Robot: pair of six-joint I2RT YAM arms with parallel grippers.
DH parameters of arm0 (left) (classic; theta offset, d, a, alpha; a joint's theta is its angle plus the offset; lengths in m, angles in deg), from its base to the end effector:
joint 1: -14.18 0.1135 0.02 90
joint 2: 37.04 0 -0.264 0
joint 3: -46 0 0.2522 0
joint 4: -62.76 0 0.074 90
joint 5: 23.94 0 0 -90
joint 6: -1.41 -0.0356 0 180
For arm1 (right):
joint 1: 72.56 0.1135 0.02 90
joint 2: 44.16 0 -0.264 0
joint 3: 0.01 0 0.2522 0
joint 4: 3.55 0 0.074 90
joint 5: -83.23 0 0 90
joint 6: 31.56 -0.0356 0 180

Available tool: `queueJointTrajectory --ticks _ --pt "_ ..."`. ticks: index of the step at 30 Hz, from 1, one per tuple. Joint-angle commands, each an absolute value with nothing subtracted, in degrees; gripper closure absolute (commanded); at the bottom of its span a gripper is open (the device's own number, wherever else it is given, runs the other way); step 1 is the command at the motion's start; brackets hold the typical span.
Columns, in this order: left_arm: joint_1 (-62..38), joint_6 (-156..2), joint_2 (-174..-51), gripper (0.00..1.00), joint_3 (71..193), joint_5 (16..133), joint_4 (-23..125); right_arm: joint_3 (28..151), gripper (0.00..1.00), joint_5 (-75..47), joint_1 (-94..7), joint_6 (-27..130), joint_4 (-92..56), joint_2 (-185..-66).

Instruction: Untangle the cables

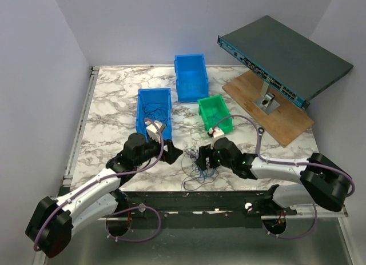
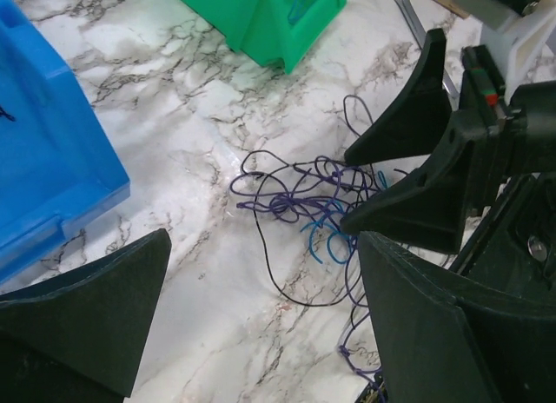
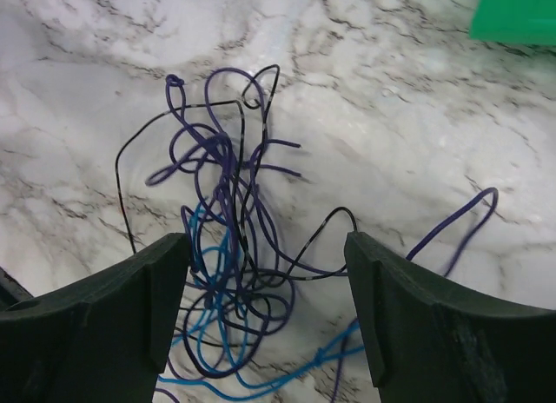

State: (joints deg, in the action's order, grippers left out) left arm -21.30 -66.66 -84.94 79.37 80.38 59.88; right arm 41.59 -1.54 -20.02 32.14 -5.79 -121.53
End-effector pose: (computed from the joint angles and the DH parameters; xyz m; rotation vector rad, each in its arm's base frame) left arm 0.1502 -0.1178 0.2136 0.4113 1.9273 -0.9085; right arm 0.1565 0.1990 0.1563 -0.4742 2.2614 0.6338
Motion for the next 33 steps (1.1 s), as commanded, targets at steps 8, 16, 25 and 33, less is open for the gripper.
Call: queueJointTrajectory --ticks 8,16,25,33 --pt "-23.67 -69.24 -90.92 0.13 80.78 86.35 64.4 29.24 0.23 9.93 -19.97 29.98 2.06 -104.38" --pt "-26.0 -70.14 -95.72 0.2 82.17 87.81 63.21 28.51 0.29 8.4 -19.99 30.97 3.24 -103.29" --pt "-31.14 -71.4 -105.85 0.28 88.34 85.41 57.91 30.55 0.39 2.44 -20.0 31.76 4.3 -110.02" --pt "-32.53 -71.89 -114.17 0.3 94.24 81.73 52.16 29.96 0.7 2.85 -20.0 32.0 4.07 -107.77"
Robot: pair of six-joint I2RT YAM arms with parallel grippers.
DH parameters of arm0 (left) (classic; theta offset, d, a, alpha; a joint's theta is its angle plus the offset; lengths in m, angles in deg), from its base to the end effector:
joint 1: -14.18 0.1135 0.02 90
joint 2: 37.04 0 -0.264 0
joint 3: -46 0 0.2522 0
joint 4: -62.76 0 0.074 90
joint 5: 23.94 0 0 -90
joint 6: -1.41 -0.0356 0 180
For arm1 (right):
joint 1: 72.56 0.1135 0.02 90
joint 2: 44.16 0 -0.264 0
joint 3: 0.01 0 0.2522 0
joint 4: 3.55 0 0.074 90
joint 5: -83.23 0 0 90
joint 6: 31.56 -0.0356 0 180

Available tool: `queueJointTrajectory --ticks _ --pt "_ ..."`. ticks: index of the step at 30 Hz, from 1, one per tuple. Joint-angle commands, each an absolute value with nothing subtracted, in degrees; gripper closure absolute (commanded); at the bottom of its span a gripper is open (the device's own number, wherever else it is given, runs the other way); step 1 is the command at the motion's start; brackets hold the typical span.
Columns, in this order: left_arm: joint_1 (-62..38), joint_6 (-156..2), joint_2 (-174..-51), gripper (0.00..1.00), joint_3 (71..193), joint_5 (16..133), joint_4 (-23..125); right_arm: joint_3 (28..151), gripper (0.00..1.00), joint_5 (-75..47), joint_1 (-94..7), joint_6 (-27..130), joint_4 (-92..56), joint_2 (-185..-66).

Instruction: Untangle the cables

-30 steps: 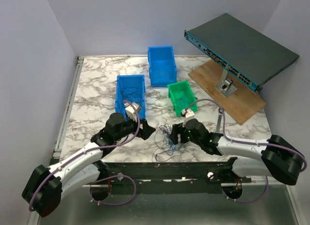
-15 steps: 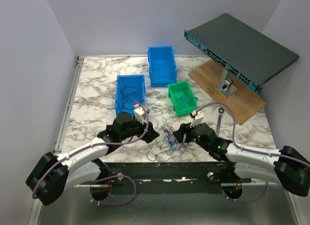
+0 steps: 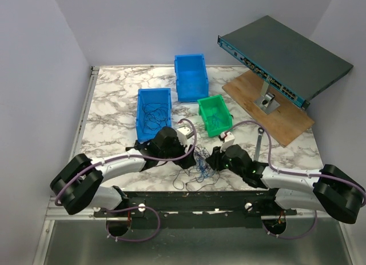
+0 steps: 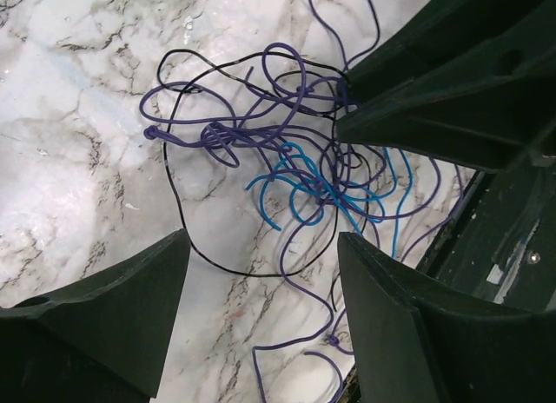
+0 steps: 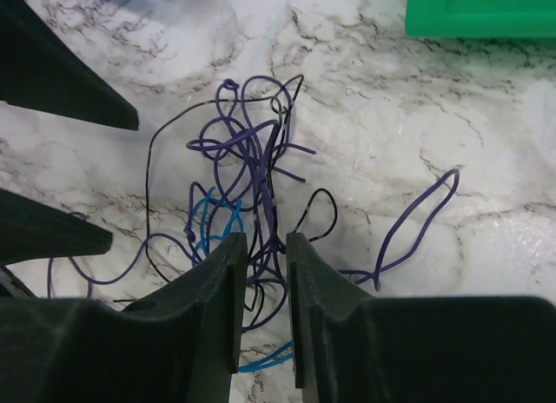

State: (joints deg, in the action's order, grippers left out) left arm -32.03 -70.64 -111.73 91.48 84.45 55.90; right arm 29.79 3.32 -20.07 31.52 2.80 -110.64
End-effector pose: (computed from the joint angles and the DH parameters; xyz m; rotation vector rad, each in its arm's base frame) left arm 0.1701 -0.1937 0.1816 0.7553 2.2139 -0.9497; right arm 0.1334 0.1636 0.1498 -0.3707 2.1267 0.6435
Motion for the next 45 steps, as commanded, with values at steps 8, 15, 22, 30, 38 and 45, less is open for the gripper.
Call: queueJointTrajectory --ticks 8,15,22,30,38,45 --pt "-32.62 -71.21 -119.32 0.33 97.26 75.56 46.72 27.29 0.78 3.73 -19.99 31.58 4.66 -101.81" --pt "-32.73 -71.1 -122.08 0.4 99.71 73.16 43.79 28.71 0.48 2.28 -19.94 32.01 4.91 -105.6" --pt "-33.3 -71.72 -125.49 0.47 102.63 73.83 41.8 31.05 0.56 2.43 -19.98 32.36 4.52 -109.99" --pt "-33.92 -72.16 -126.06 1.0 104.24 70.94 39.77 31.33 0.95 5.17 -19.95 31.84 3.25 -109.57" --pt "-33.89 -71.16 -118.14 1.0 99.87 62.0 42.08 30.45 0.99 17.63 -20.0 27.68 -0.92 -103.67" --pt "-33.94 -69.2 -105.2 1.0 92.68 53.08 46.05 28.53 0.99 24.95 -19.99 24.11 -3.35 -96.68"
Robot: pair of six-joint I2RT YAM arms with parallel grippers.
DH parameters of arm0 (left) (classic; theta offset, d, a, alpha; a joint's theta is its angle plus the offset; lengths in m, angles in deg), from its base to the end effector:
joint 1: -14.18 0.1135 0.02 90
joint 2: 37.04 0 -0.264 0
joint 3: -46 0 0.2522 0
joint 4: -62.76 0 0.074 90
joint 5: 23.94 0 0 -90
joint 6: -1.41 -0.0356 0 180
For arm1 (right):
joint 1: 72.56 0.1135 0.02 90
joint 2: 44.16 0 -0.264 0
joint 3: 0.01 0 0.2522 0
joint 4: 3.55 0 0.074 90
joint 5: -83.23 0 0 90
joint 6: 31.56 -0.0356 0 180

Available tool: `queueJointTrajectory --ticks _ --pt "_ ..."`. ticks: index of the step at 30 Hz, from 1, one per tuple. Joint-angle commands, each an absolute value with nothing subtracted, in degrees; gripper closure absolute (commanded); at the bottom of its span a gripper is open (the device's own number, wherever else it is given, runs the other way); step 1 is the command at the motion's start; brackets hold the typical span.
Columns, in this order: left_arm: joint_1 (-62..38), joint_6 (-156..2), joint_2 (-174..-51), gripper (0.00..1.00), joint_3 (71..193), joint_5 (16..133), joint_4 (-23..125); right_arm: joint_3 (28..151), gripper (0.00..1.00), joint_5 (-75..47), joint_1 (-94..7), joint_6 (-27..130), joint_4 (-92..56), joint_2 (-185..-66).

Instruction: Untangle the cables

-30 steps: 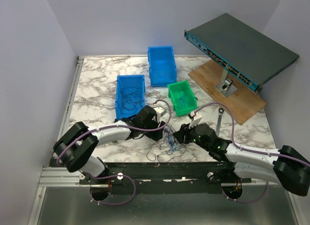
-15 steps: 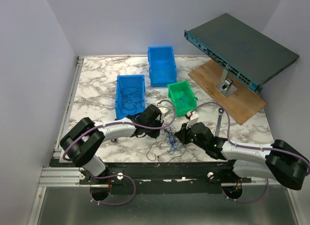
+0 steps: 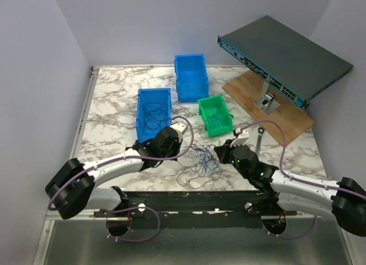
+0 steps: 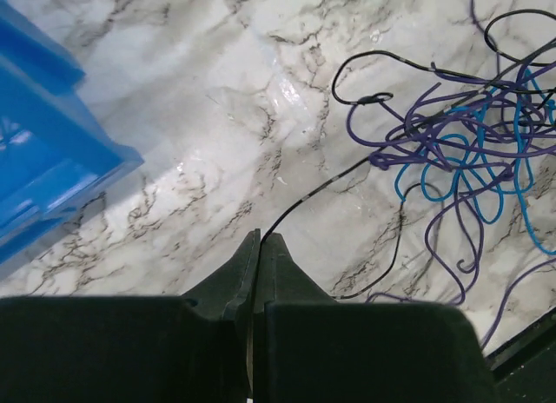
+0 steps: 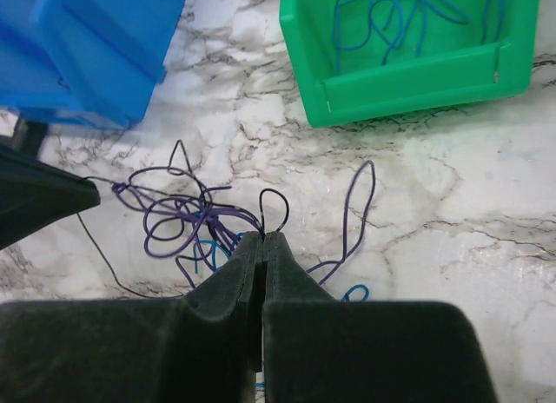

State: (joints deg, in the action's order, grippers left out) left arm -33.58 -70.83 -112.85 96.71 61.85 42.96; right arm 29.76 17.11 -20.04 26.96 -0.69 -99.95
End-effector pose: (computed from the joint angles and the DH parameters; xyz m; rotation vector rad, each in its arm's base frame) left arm 0.1775 -0.1916 0.1852 0.5861 2.3291 -0.4654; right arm 0.1308 0.1469 0.1793 -0.0890 1.9782 0.5578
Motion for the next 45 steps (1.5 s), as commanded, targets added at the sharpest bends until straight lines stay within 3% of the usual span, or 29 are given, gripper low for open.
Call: queueJointTrajectory --ticks 1,16,17,20,22,30,45 --pt "-33.89 -68.84 -103.14 1.0 91.58 51.82 46.82 28.37 0.99 25.66 -19.95 23.72 -4.04 -95.63" --pt "-32.22 -65.22 -76.35 1.0 78.66 41.23 51.13 22.46 0.99 35.62 -19.97 18.75 -7.69 -76.95" --pt "-32.11 -65.36 -75.37 1.0 78.15 41.48 51.43 22.46 0.94 33.39 -19.95 19.81 -7.5 -77.01" --pt "-32.01 -66.3 -74.87 1.0 77.67 43.95 52.56 22.02 0.54 17.75 -19.97 28.62 -1.14 -79.87" --pt "-32.0 -66.95 -76.05 1.0 78.05 45.32 53.08 22.59 0.45 9.37 -20.0 30.5 2.28 -84.03" --pt "-32.0 -68.09 -79.21 1.0 79.61 47.83 53.23 32.0 0.48 -5.7 -19.74 31.15 0.53 -100.96" --pt "-31.99 -68.29 -79.49 1.0 79.7 48.49 53.16 42.54 0.45 4.75 -19.35 23.46 -13.33 -112.95"
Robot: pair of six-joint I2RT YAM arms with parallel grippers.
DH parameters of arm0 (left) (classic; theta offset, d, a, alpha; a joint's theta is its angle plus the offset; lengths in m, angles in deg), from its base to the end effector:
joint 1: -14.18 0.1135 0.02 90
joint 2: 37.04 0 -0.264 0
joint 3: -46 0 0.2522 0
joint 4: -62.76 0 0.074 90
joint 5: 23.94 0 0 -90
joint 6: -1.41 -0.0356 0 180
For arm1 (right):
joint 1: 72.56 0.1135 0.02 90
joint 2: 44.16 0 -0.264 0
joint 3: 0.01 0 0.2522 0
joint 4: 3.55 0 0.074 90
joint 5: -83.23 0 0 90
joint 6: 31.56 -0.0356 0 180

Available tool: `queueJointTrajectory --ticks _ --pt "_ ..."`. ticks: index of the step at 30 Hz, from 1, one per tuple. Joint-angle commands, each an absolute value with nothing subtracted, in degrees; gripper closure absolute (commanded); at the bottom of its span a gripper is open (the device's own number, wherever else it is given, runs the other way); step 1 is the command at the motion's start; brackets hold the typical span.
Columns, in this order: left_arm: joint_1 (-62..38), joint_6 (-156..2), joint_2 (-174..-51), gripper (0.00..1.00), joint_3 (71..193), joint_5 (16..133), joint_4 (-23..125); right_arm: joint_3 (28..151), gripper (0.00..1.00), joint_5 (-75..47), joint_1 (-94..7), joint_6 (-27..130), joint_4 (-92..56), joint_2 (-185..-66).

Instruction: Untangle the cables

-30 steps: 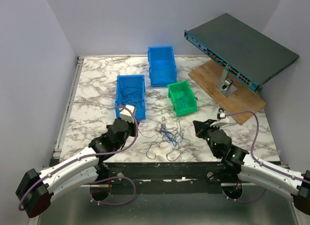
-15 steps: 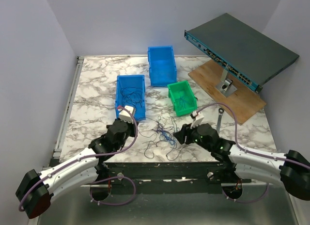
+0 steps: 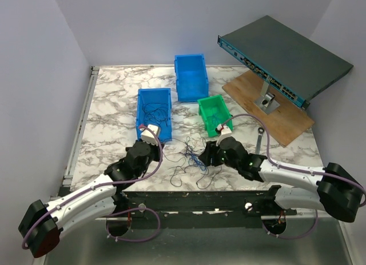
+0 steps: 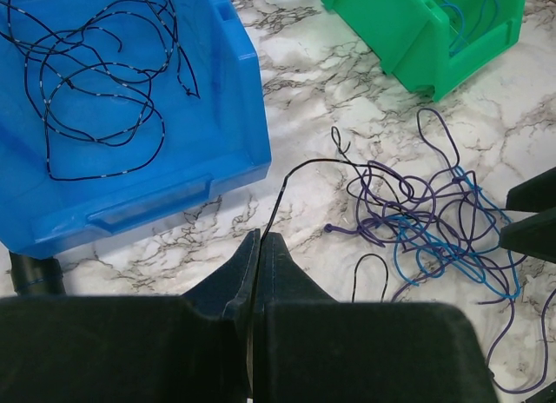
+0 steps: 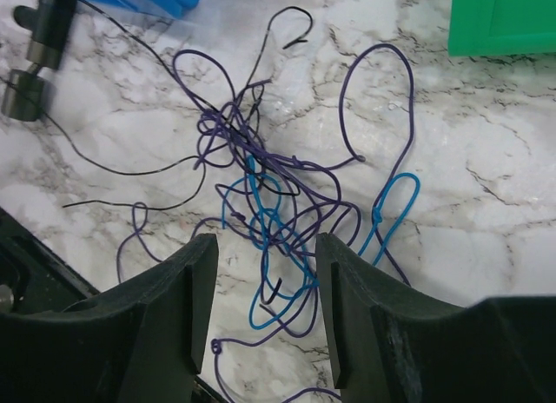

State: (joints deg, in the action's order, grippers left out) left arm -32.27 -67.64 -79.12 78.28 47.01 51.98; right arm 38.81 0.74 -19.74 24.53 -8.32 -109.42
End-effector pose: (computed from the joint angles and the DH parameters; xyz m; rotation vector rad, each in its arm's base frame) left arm 0.1279 -0.1176 0.2097 0.2066 1.9269 -0.4711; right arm 0.1420 0.1795 0.1843 -0.2817 2.1877 0.7475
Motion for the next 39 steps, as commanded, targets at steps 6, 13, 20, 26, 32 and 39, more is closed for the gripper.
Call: queueJointTrajectory --ticks 6,13,20,26,32,39 --pt "-32.02 -68.29 -79.75 1.0 79.78 48.48 53.09 43.61 0.53 1.86 -19.38 23.08 -11.59 -117.62" --pt "-31.98 -68.16 -80.81 1.0 80.64 48.08 52.14 43.17 0.61 3.11 -19.37 22.02 -14.09 -117.4" --pt "-31.97 -68.2 -78.69 1.0 79.68 47.57 52.52 42.43 0.97 3.54 -19.38 21.12 -16.61 -114.15" --pt "-31.92 -67.54 -78.38 1.0 79.88 46.18 51.56 46.35 0.99 14.85 -19.46 21.96 -26.59 -109.54" --pt "-31.62 -65.16 -73.18 1.0 77.87 41.38 50.5 46.18 0.99 36.92 -19.79 19.46 -33.87 -102.85" --pt "-30.92 -59.95 -60.61 1.0 75.33 29.14 43.18 45.16 0.99 51.54 -20.94 5.85 -43.26 -93.91"
